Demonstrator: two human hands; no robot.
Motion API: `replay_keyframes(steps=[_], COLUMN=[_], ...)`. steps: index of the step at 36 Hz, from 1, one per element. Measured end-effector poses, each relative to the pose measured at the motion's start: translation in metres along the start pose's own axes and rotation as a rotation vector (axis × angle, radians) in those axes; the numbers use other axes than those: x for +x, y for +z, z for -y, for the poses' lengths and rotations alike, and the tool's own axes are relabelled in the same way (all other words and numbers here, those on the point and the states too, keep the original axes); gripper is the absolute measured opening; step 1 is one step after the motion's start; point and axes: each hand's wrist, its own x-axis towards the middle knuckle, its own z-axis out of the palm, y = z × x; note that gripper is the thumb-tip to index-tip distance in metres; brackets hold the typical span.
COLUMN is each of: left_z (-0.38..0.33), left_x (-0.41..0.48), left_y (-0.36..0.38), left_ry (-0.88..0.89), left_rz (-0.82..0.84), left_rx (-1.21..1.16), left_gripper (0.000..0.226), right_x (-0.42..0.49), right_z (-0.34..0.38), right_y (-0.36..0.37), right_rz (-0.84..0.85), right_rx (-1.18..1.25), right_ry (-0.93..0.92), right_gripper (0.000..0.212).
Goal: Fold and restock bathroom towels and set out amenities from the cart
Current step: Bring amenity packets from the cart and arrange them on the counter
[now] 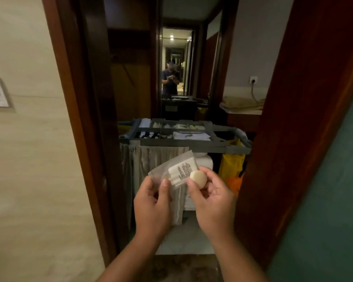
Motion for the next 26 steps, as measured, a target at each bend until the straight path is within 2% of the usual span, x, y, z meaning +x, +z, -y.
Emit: replay_keyframes(steps=[11,15,22,26], left_z=[0.123,0.152,0.213,0.25], left_x=[0.187,0.249,0.339,0.387], left_y=[0.041,0.059,0.105,0.138], left_ry=[-0.076,-0.084,-0.223,-0.185], left_rz=[-0.053,-0.03,-0.066,-0.085], left_rx=[-0.047,-0.061,-0.036,0.014], left_gripper=[0.011,0.012,0.018,0.017], right_x=[0.149,0.201,0.282,0.338], right_z=[-0.111,-0.141,-0.201,-0.241], right_y=[0.125,0.155,0.201,0.221], right_rz=[0.055,0.01,0.021,0.059], right_rx=[0.016,0.007,0.03,0.031], right_ry=[0.055,0.094,0.121,0.115], right_gripper=[0.043,0.047,0.045,0.047])
